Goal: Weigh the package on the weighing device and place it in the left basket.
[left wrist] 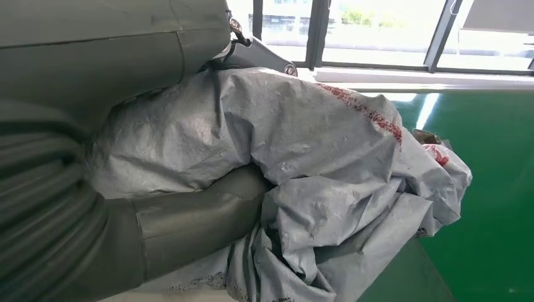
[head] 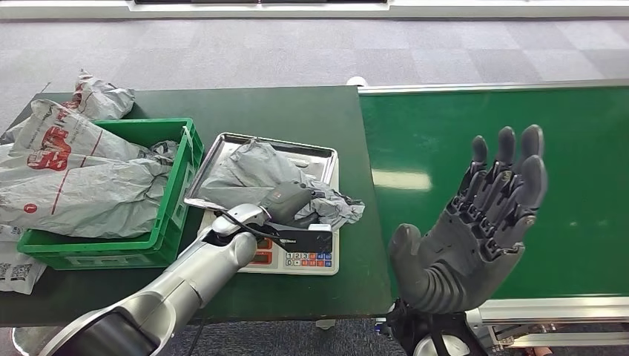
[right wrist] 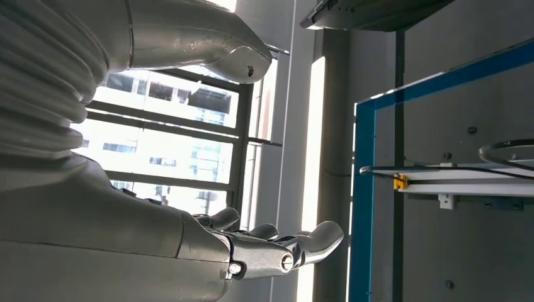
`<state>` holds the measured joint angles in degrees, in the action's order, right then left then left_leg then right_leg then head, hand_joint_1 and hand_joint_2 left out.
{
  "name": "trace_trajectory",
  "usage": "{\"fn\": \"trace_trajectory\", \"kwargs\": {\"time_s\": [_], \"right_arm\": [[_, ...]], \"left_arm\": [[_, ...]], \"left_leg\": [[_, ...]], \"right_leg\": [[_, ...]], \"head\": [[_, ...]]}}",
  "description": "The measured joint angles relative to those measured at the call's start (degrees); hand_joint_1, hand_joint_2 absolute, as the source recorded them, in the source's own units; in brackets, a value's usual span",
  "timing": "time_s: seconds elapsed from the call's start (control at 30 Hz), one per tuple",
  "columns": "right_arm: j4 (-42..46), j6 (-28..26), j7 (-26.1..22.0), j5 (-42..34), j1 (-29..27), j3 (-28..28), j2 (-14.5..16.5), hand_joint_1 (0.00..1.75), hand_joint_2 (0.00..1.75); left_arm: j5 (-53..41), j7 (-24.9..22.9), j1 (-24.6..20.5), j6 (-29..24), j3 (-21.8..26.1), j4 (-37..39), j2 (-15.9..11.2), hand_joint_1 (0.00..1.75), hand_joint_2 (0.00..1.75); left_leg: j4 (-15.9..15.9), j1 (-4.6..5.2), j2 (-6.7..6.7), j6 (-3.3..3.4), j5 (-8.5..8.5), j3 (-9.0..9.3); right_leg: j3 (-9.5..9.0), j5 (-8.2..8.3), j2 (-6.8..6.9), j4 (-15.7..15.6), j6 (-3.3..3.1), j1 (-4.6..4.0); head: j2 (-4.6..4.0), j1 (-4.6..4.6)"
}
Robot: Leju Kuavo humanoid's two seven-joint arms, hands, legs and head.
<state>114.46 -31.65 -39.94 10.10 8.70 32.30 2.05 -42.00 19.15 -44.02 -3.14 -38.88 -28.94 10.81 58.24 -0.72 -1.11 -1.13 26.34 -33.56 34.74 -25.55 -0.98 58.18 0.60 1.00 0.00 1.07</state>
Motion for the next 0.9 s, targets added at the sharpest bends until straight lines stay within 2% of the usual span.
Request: {"fn": "trace_trajectory", "kwargs": {"time_s": [0.13, 0.27, 0.37, 0.53, 0.7, 0.9], "right_arm": [[0.01, -0.36, -0.02, 0.47, -0.52, -0.5, 0.0, 0.0, 1.75], [0.02, -0.75, -0.03, 0.81, -1.26, -1.26, -0.02, 0.0, 1.75], [0.02, -1.11, -0.03, 0.67, -1.89, -1.63, -0.17, 0.0, 1.75], [0.02, -2.47, -0.02, 0.07, -2.66, -1.92, -0.94, 0.0, 1.75], [0.02, -5.02, -0.03, -0.18, -3.47, -1.91, -2.48, 0.0, 1.75], [0.02, -6.59, -0.03, 0.05, -4.14, -1.89, -4.14, 0.0, 1.75]], "left_arm": [[0.34, 0.28, 0.61, 0.14, 0.35, -4.76, -1.93, 1.75, 1.75], [-2.33, -0.92, 1.58, -1.93, 0.51, -13.1, -5.26, 1.75, 1.75], [-10.38, -3.97, 1.59, -7.27, 0.57, -21.63, -9.48, 1.75, 1.75], [-32.69, -10.59, -1.74, -16.89, 1.2, -31.45, -17.9, 1.75, 1.75], [-41.34, -14.62, -5.43, -20.46, 3.97, -31.42, -24.87, 1.75, 1.75], [-41.58, -16.35, -5.02, -24.26, 9.91, -22.82, -30.51, 1.75, 1.75]], "left_leg": [[0.0, 0.0, 0.01, 0.0, 0.0, -0.01], [0.0, -0.01, 0.01, -0.01, -0.01, -0.04], [0.0, -0.03, 0.04, -0.02, -0.01, -0.07], [-0.02, -0.09, 0.06, -0.07, -0.05, -0.08], [-0.04, -0.1, 0.1, -0.11, -0.08, -0.06], [-0.06, -0.1, 0.2, -0.13, -0.07, -0.02]], "right_leg": [[0.02, 0.0, 0.0, 0.0, 0.0, 0.0], [0.04, 0.0, -0.01, 0.02, -0.01, -0.01], [0.1, 0.0, -0.04, 0.03, -0.01, -0.02], [0.12, 0.0, -0.08, 0.05, -0.03, -0.08], [0.12, 0.0, -0.13, 0.06, -0.04, -0.09], [0.14, 0.01, -0.24, 0.07, -0.07, -0.09]], "head": [[0.0, 0.0], [0.0, -0.01], [0.0, -0.01], [0.0, 0.0], [0.0, 0.0], [0.0, 0.01]]}}
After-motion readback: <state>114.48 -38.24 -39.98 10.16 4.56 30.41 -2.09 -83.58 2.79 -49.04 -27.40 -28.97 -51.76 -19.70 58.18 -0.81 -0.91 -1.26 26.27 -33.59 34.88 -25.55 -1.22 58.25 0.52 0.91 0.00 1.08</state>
